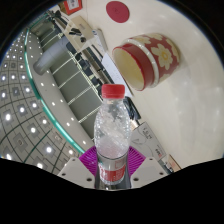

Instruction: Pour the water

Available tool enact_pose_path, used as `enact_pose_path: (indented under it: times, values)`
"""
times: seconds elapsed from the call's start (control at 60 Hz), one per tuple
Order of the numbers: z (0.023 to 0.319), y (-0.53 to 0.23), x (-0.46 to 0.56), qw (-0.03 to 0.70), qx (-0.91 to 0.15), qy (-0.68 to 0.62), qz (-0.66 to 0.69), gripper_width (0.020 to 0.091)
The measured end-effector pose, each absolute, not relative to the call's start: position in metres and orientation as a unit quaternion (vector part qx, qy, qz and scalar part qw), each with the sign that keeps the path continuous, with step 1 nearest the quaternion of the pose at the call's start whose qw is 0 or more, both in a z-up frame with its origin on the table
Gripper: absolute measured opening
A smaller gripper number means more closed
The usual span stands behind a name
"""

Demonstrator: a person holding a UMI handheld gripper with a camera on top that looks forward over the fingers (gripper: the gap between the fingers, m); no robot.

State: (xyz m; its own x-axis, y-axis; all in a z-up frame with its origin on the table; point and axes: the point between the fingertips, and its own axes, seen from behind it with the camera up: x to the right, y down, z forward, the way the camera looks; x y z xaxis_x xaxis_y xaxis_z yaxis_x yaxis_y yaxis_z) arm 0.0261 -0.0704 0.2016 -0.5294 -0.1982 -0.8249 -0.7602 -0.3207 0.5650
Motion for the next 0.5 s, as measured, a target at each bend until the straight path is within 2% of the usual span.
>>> enact_pose_path:
  times: [0.1, 0.233, 0.45, 0.5]
  values:
    - [0.205, -0.075, 0.024, 0.232, -0.497, 0.506, 0.666, 0.0351]
    - [0.229, -0.077, 0.031, 0.303, -0.598, 0.419, 0.612, 0.0354]
    - [0.28, -0.062, 0.12, 0.499, -0.724, 0.229, 0.418, 0.0354]
    - [0.284, -0.05, 0.145, 0.541, -0.741, 0.182, 0.354, 0.0355]
